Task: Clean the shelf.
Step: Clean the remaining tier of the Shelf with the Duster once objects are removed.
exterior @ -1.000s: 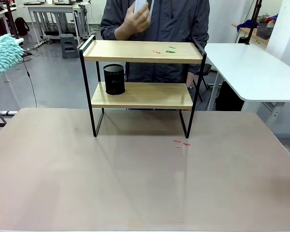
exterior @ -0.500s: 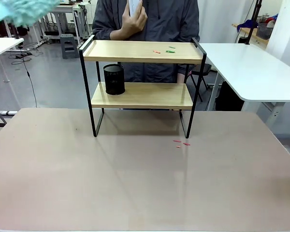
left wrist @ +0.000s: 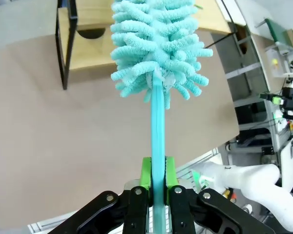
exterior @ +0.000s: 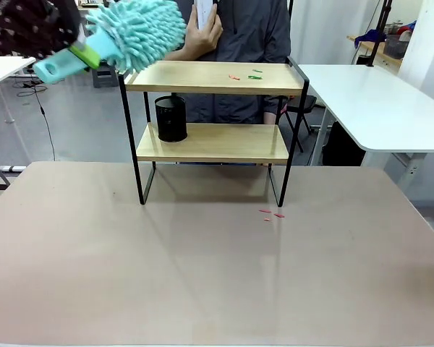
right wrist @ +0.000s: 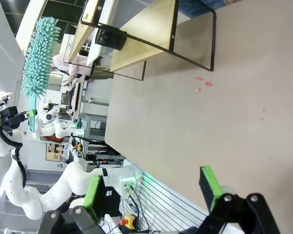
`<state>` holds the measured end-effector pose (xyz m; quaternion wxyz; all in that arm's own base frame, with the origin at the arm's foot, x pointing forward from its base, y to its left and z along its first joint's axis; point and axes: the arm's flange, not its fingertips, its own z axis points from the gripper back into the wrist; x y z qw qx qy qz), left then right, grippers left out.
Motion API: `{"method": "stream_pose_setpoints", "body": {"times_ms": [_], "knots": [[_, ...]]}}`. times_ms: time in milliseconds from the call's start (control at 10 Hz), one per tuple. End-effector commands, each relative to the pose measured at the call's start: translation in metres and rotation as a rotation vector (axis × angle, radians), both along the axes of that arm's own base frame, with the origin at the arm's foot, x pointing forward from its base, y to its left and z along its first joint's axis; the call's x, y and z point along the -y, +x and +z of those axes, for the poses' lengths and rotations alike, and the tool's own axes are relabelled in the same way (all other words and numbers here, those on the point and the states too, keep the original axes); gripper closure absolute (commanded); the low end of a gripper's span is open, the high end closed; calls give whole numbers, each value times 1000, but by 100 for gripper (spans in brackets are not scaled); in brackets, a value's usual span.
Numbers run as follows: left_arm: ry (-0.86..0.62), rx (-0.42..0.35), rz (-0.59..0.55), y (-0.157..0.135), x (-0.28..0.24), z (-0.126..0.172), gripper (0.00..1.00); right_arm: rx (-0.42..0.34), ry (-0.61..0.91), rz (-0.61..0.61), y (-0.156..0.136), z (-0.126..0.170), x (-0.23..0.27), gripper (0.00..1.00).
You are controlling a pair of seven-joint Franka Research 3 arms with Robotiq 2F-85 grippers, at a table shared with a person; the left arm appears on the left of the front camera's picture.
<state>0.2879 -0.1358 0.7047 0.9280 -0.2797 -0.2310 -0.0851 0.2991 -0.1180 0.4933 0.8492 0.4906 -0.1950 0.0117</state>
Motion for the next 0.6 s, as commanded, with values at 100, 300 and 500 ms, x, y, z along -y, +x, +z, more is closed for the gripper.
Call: {"method": "stream_pose_setpoints", "body": {"times_ms": [100, 300, 500], "knots": [[-16, 31, -2, -4, -25, 11, 88, 32, 14, 5, 2, -1, -1, 0], [-22, 17, 18, -1, -25, 9, 88, 32, 14, 5, 2, -1, -1, 0], [53, 22, -12, 26, 1, 6, 100, 32, 14, 5, 2, -1, -1, 0]]}}
